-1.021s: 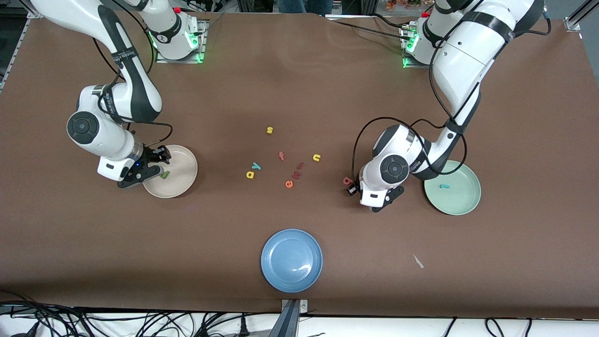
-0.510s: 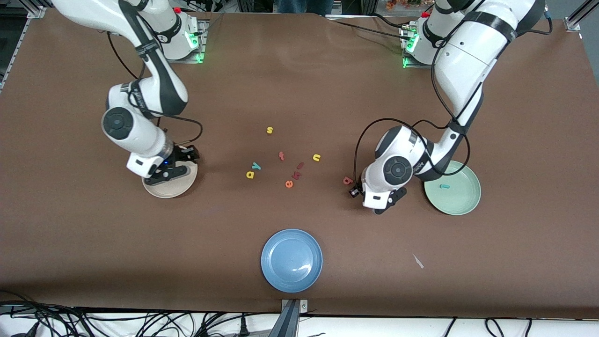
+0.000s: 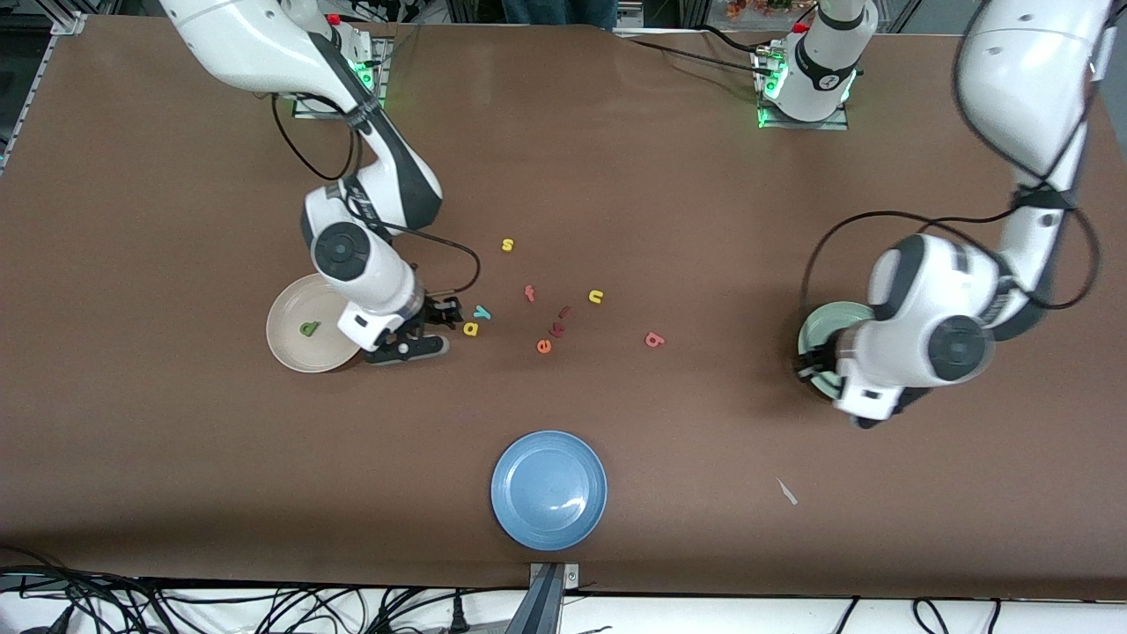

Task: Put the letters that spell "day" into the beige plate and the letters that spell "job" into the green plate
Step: 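Release the green p on the cream plate while the left gripper lifts o, then place the blue o on the green plate while the right gripper grasps d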

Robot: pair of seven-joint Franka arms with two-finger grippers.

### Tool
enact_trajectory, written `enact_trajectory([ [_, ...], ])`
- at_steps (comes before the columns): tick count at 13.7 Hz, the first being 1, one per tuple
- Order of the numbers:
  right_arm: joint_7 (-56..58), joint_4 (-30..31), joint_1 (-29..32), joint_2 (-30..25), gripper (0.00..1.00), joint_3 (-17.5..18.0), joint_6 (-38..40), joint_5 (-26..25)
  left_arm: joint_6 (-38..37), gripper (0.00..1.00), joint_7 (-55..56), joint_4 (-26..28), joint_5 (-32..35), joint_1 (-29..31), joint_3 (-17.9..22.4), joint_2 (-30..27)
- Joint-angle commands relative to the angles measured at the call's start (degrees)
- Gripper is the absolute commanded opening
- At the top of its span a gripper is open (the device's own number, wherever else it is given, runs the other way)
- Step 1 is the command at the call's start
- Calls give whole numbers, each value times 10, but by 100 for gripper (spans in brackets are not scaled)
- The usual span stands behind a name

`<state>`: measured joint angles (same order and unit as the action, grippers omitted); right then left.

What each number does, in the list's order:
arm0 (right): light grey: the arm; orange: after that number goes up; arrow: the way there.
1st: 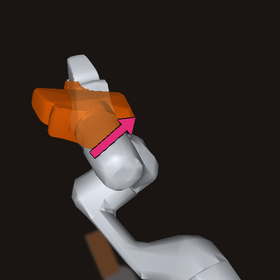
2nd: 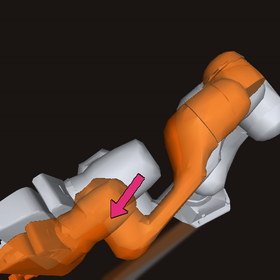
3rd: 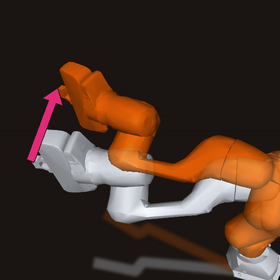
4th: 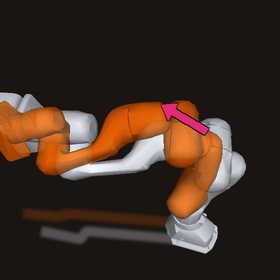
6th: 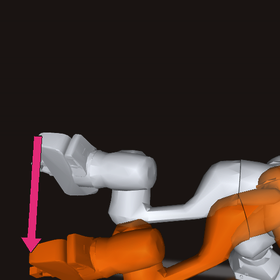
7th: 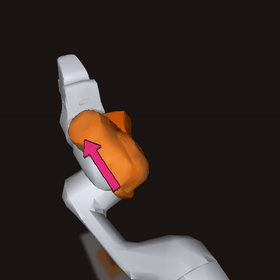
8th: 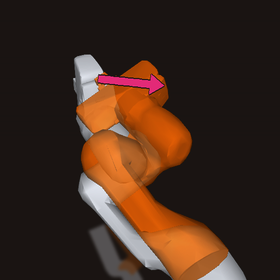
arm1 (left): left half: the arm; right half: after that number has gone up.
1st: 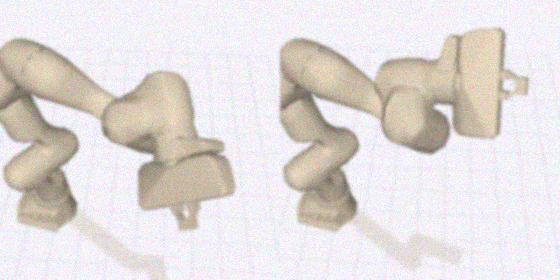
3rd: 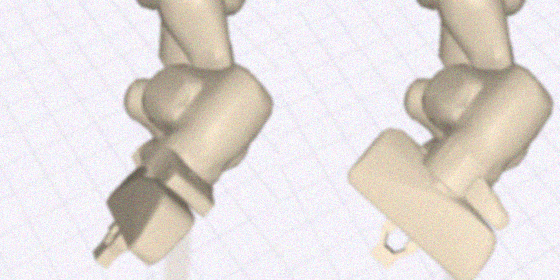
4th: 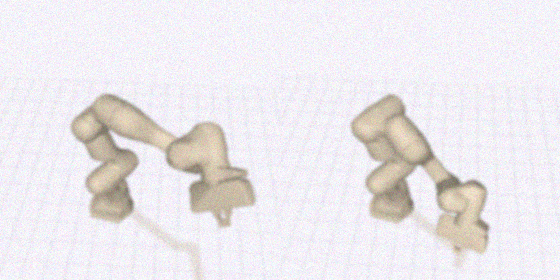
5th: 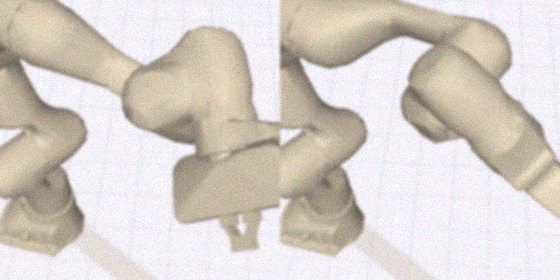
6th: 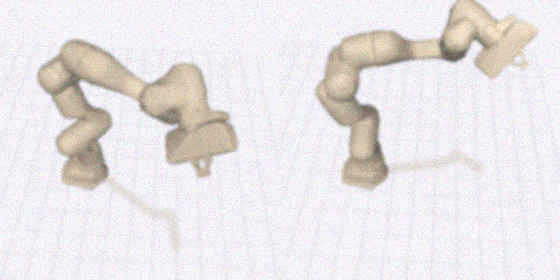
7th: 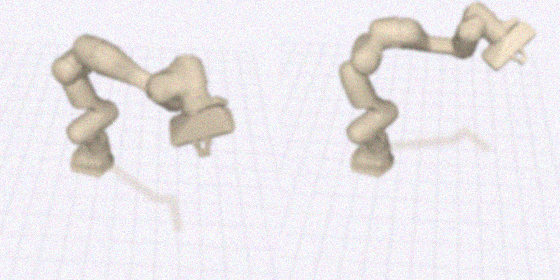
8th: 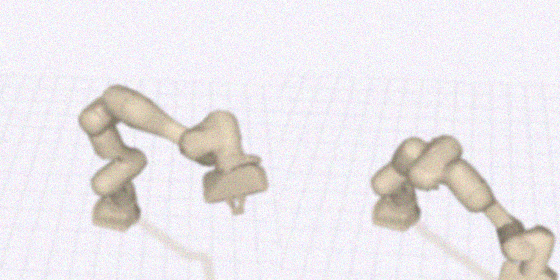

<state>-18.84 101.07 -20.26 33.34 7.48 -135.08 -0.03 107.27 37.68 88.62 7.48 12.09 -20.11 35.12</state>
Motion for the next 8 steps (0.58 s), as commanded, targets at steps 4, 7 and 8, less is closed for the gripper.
enact_trajectory([
  [4,-137,-40,-25,51,74,-6,-19,0,-2,0,-132,29,74,83,-2,45],
  [7,-160,-35,-33,67,74,-7,-40,0,-2,97,-144,30,79,100,-5,45],
  [8,-174,-33,-36,76,74,-7,-54,-1,-5,100,-140,24,76,96,-7,43],
])
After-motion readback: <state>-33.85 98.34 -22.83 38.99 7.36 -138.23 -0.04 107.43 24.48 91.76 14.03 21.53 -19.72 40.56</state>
